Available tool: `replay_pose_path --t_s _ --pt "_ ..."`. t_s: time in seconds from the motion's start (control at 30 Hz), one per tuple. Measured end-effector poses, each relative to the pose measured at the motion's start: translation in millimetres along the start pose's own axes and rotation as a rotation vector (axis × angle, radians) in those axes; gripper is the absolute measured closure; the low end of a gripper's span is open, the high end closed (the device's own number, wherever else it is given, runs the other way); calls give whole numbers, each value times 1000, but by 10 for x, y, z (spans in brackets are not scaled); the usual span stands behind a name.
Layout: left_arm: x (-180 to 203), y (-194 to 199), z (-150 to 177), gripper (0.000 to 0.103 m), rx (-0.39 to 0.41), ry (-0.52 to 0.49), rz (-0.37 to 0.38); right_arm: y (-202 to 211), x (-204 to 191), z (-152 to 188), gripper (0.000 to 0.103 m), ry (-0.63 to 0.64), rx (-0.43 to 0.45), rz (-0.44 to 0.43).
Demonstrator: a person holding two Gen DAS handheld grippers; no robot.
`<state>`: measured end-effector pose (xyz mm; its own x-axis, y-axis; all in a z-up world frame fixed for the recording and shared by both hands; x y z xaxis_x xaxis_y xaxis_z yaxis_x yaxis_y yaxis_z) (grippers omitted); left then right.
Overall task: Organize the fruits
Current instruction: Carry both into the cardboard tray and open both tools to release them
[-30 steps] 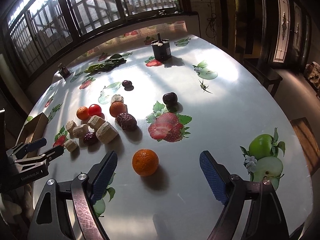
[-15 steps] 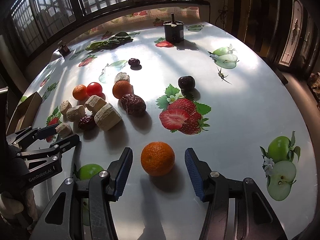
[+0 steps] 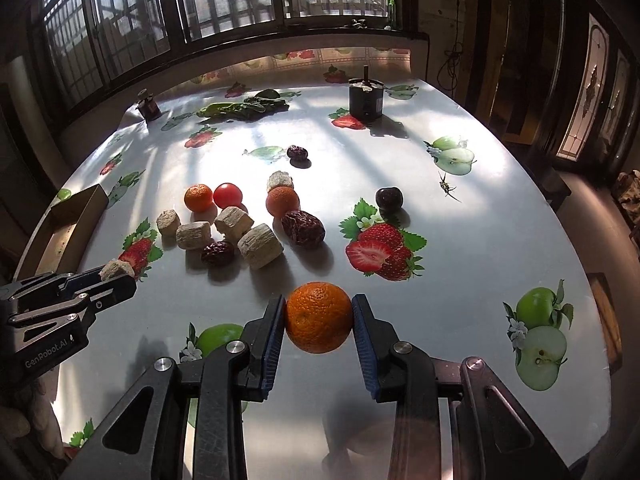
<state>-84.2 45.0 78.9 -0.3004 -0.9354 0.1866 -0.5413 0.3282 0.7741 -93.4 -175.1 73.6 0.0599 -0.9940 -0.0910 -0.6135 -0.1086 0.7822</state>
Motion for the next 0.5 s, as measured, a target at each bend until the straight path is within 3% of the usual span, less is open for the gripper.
replay_pose_path --t_s 0.13,0.3,0.43,0.5 --pt "-359 683 -31 75 82 40 21 429 -401 -211 67 77 66 -99" --pt "-1051 1303 -322 75 129 87 -89 867 -1047 -644 67 177 156 -235" --pt "-1683 1441 -619 75 132 118 -262 949 -1729 -1041 67 279 196 -324" --pt "-2025 1311 -698 75 93 177 -266 820 -2070 -1198 67 321 196 -344"
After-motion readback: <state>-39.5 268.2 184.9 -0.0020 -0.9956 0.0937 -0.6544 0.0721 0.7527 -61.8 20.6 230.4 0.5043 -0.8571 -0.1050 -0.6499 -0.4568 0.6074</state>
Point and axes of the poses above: each gripper's, at about its wrist camera, not at the fingertips, and y roughly against the way its jaws point, x to its right, z to its underside, the point moved 1 cm from there along -y, roughly the way its jaws point, and after that the axes turned 3 degrees about -x, right-handed, at the moved point
